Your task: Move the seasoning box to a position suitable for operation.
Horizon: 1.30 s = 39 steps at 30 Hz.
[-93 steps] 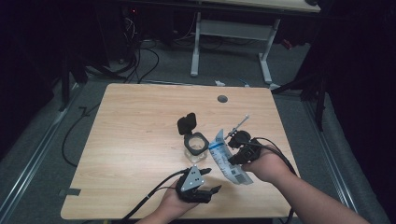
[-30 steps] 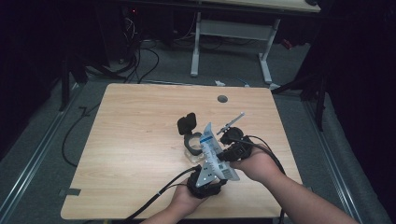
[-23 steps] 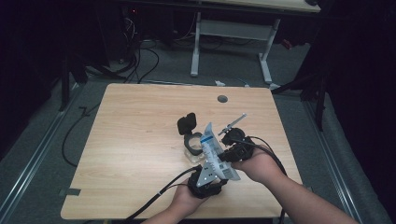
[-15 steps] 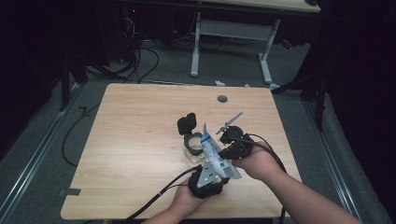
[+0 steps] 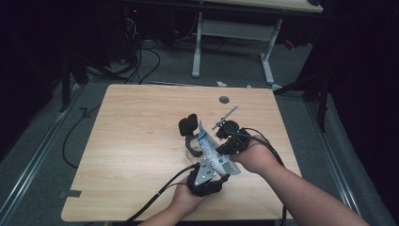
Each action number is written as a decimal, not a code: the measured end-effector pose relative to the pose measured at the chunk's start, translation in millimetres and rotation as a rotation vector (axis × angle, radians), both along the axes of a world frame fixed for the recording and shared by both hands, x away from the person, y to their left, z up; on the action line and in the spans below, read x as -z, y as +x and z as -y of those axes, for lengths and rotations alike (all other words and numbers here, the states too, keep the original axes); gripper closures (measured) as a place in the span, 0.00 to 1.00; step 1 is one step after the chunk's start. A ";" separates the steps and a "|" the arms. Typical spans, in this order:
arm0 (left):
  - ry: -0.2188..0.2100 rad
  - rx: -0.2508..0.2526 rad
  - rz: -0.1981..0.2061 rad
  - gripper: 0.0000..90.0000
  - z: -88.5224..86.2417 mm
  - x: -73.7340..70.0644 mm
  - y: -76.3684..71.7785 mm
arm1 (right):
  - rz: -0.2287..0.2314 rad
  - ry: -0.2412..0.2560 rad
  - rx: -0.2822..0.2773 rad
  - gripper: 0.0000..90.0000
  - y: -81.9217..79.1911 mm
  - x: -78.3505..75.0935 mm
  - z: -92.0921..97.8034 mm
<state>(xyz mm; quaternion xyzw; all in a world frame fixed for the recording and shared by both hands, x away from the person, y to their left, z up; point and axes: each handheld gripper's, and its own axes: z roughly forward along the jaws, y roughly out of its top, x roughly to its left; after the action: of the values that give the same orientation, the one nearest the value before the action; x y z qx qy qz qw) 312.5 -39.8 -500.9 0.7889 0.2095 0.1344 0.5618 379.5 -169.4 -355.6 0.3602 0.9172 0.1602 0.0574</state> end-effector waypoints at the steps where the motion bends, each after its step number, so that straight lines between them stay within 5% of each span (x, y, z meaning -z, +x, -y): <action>1: -0.001 0.003 -0.001 0.59 -0.2 0.4 0.6 | -0.003 0.002 0.001 1.00 0.7 0.2 -0.4; 11: -0.021 0.016 -0.023 0.59 -1.0 0.4 4.1 | -0.013 0.011 0.024 1.00 4.7 3.0 0.3; 39: -0.013 0.031 0.011 0.58 -3.7 -8.7 3.5 | -0.008 -0.009 0.018 1.00 11.9 -3.7 -4.9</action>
<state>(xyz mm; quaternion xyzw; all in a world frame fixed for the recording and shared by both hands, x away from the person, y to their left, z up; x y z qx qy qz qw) 315.9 -36.2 -492.2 0.7878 0.1949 0.1288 0.5700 391.4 -164.6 -351.9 0.3690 0.9148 0.1540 0.0567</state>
